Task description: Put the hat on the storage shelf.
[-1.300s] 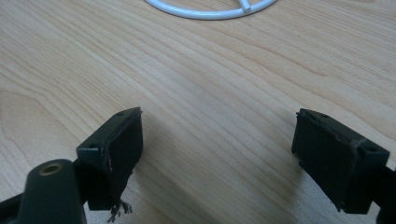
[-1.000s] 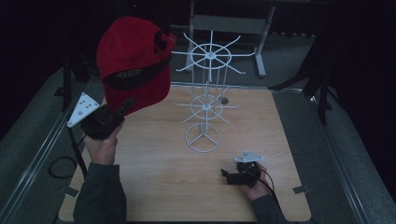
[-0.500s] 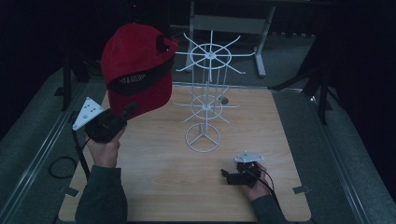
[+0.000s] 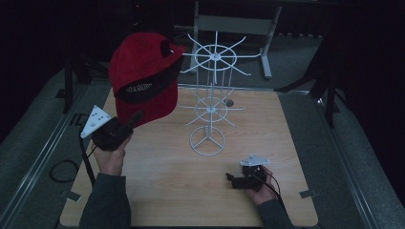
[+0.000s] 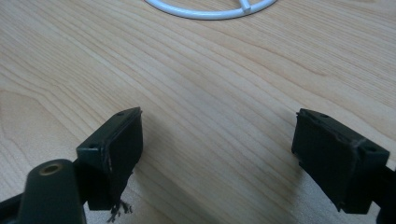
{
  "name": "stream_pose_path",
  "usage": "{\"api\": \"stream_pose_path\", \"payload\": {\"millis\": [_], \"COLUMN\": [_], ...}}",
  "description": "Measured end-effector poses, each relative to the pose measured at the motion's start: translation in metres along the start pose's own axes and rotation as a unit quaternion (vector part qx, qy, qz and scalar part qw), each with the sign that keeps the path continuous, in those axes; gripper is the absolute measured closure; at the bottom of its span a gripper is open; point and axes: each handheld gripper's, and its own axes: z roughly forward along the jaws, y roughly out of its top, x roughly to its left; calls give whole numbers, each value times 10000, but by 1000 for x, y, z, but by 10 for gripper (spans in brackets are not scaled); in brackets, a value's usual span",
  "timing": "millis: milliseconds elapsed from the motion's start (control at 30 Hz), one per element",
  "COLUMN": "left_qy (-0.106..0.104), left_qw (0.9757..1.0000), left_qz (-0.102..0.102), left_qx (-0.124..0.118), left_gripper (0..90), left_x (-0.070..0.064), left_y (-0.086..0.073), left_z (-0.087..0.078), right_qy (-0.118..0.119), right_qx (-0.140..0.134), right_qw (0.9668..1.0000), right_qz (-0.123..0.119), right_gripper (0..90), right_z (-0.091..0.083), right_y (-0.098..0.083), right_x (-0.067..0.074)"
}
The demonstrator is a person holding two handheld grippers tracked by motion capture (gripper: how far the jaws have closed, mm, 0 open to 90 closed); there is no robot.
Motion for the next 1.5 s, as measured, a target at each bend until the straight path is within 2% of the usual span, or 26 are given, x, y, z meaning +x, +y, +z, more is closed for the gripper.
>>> {"api": "stream_pose_path", "payload": {"millis": [400,567,967,1033,1100,1300,1500], "left_qy": [27,-30,-163,-219,-258,-252,-284], "left_qw": [9999,9996,9989,9988,9987,9983,9970], "left_qz": [-66,-50,-22,-12,-29,-145,-239], "left_qx": [125,277,439,447,430,503,681], "left_gripper": [842,840,823,790,717,548,490], "left_x": [-1,-4,-9,-9,-9,-6,-3], "left_y": [-19,-31,-43,-44,-45,-47,-54], "left_z": [2,5,8,7,6,5,7], "right_qy": [-1,0,-4,-2,-3,1,-1], "right_qx": [-3,-5,-9,-9,-8,-7,-5], "right_qw": [10000,10000,10000,10000,10000,10000,10000], "right_qz": [-10,-10,-16,-15,-16,1,-5], "right_gripper": [163,163,163,163,163,163,163], "right_z": [0,0,0,0,0,0,0], "right_y": [0,0,0,0,0,0,0], "right_x": [0,0,0,0,0,0,0]}}
